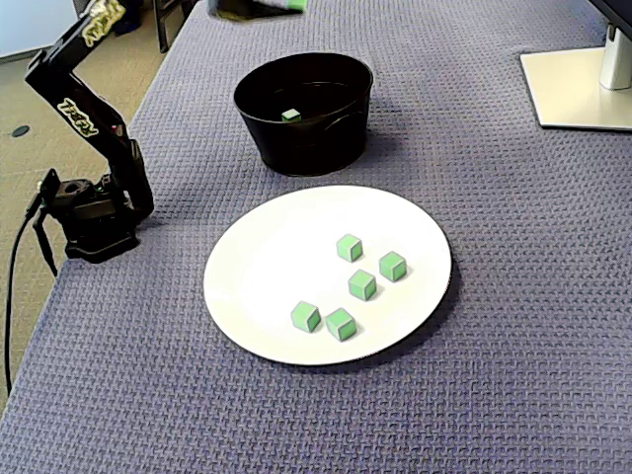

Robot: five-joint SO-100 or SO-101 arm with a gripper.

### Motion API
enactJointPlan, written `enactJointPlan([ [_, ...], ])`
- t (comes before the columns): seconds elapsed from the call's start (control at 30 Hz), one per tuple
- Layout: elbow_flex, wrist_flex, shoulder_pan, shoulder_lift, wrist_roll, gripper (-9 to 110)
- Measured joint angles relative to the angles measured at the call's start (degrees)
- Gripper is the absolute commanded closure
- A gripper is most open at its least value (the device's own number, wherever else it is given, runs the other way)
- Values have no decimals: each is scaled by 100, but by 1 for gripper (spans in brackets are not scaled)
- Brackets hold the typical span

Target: Pick up the items on the white plate and put them in the black container.

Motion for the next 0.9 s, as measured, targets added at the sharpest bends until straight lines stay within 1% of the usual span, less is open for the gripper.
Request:
enactJointPlan([
  [0.13, 1468, -773, -439, -492, 0, 102],
  [0.27, 2320, -1327, -650, -940, 9, 100],
  [0.3, 2443, -1415, -703, -1020, 18, 95],
  [0.33, 2540, -1485, -765, -1107, 18, 87],
  [0.37, 2610, -1529, -782, -1187, 18, 81],
  [0.43, 2672, -1582, -773, -1257, 18, 73],
  [0.5, 2689, -1591, -782, -1266, -35, 66],
  [0.6, 2522, -1116, -782, -1178, -123, 63],
  [0.7, 1951, -431, -694, -861, -123, 63],
  [0.8, 861, 457, -325, -598, -202, 64],
  [0.9, -606, 1433, 422, -580, -606, 65],
])
